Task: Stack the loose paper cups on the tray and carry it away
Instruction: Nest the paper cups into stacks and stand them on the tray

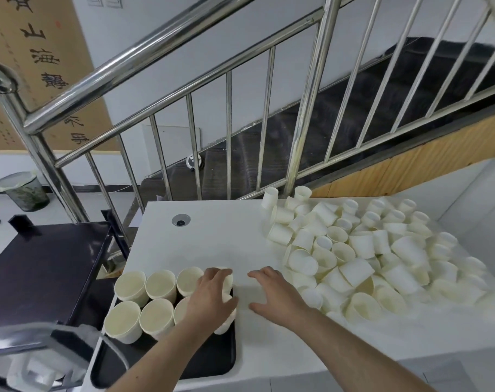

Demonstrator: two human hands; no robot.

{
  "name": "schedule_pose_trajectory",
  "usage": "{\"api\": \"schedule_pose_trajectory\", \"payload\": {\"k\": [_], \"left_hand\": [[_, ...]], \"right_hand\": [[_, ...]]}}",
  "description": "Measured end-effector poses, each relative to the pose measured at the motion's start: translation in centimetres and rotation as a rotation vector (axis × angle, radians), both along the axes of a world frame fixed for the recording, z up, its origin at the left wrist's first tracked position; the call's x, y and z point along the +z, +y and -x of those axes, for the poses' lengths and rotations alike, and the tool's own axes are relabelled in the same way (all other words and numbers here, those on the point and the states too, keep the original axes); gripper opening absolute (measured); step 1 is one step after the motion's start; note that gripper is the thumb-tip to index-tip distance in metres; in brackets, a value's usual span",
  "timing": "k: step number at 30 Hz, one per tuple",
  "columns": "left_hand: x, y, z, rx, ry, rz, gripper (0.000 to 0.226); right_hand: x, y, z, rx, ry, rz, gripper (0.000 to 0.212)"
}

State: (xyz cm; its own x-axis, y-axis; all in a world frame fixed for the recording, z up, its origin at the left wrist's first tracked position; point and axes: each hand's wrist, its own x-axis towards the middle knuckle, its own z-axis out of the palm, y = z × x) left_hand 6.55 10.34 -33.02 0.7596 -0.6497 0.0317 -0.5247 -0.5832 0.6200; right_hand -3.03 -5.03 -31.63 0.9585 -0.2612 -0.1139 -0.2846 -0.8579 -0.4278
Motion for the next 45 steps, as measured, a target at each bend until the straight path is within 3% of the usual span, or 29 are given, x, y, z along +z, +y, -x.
{"api": "schedule_pose_trajectory", "payload": {"k": [8,16,32,45], "left_hand": [[0.5,-7.3,5.5,-0.140,0.030,0.035,0.058],[0.7,-12.5,7.0,-0.142,0.089,0.050,0.056],[-0.5,-22.6,-3.0,-0.046,0.180,0.158,0.052],[-3.3,-24.9,-7.6,0.005,0.275,0.134,0.051]], "right_hand": [[1.2,-7.2,7.3,-0.186,-0.011,0.049,0.065],[1.9,-12.8,9.8,-0.290,0.000,0.066,0.066],[-0.1,-22.5,-1.7,-0.337,0.108,0.109,0.065],[-2.8,-27.8,-9.5,-0.248,0.276,0.307,0.043]]}}
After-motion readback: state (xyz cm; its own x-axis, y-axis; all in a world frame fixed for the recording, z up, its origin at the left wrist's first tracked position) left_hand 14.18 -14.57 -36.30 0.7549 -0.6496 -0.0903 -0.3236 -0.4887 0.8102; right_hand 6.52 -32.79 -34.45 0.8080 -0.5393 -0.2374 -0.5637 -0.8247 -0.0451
